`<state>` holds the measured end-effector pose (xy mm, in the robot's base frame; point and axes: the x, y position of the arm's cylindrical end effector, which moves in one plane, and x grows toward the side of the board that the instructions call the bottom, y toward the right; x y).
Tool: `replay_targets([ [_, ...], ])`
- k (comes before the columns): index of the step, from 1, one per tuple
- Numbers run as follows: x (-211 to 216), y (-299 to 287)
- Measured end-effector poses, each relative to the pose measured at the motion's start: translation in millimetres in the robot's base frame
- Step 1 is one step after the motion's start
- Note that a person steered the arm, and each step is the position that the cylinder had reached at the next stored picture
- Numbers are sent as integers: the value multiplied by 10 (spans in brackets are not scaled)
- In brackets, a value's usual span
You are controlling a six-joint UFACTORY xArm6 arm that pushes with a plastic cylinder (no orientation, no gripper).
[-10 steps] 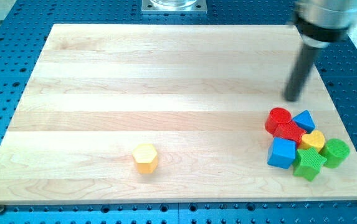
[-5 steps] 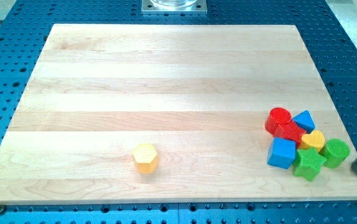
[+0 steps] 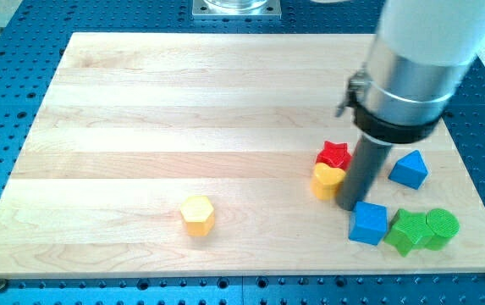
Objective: Separate yellow heart and the red star from each other
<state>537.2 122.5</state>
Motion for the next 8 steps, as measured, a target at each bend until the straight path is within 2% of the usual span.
replay_targets([
  [1,-210,45],
  [2,-618,472],
  [3,-662,80],
  [4,-309,-883],
  [5,-254,-1342],
  [6,-511,-706],
  [7,-317,-440],
  [8,169,-528],
])
